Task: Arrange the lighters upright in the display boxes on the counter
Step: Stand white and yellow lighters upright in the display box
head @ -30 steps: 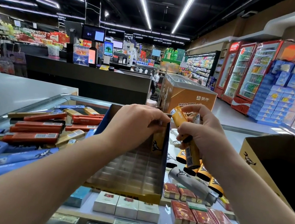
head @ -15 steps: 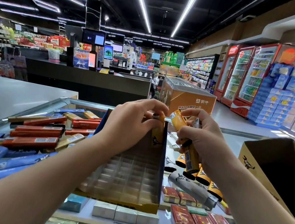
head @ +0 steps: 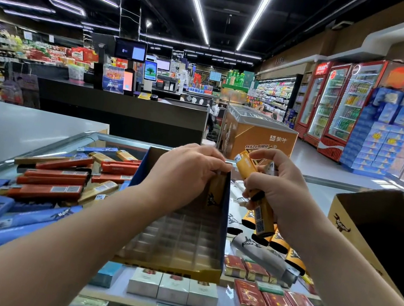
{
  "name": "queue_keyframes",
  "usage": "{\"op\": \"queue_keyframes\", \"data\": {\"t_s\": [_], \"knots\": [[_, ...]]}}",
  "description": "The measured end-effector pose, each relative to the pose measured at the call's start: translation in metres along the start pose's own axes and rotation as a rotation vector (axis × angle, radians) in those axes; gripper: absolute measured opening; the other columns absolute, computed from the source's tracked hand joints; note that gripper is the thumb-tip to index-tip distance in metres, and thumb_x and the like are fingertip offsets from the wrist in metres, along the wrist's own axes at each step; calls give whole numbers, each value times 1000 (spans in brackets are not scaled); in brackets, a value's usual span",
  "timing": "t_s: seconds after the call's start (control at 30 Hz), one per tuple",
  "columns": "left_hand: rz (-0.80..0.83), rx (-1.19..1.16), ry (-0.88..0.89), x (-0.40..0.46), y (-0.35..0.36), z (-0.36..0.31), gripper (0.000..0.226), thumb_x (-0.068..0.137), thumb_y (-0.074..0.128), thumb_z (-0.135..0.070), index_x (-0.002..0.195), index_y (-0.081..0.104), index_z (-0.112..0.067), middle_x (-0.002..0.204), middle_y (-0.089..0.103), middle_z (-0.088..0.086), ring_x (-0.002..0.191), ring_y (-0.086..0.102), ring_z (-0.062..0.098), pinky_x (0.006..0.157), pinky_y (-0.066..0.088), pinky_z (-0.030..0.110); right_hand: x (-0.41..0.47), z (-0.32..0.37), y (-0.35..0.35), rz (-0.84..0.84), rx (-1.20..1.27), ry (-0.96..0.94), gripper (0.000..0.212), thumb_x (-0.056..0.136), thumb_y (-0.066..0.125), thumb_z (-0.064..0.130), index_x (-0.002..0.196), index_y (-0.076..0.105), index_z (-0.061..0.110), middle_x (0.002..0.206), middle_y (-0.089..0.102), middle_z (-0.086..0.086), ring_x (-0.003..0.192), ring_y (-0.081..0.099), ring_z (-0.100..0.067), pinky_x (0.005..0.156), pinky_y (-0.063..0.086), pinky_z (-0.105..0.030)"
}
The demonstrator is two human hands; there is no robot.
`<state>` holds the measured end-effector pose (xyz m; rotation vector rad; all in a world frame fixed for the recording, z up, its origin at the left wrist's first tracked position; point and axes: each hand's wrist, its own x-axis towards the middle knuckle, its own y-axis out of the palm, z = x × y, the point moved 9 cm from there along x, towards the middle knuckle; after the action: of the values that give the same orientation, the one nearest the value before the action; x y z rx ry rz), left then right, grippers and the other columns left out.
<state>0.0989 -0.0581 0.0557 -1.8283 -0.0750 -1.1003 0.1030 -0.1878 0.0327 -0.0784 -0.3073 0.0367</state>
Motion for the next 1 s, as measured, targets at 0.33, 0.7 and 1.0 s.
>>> {"op": "queue_keyframes", "data": {"t_s": [0.33,0.7,1.0], "knots": [[6,-458,-151,-3,-8,15,42,81,62,-39,121,50,-39,109,63,-18,104,56,-7,89,44,16,-2,12,10,216,127,-10,45,66,71,-9,100,55,16,73,59,-6,49,58,-16,42,49,-26],[-33,-1075,-411,2,-35,42,26,62,67,-18,87,67,-15,72,70,-2,63,64,8,59,54,17,-2,5,8,173,161,29,30,64,72,10,88,53,12,64,59,-7,44,55,-14,37,46,-24],[55,-348,-120,-4,-18,12,24,76,74,-17,90,66,-35,78,64,-20,72,62,-4,68,50,10,6,-24,0,84,33,158,31,79,60,-11,97,53,13,77,55,-16,43,54,-16,39,44,-25]]}}
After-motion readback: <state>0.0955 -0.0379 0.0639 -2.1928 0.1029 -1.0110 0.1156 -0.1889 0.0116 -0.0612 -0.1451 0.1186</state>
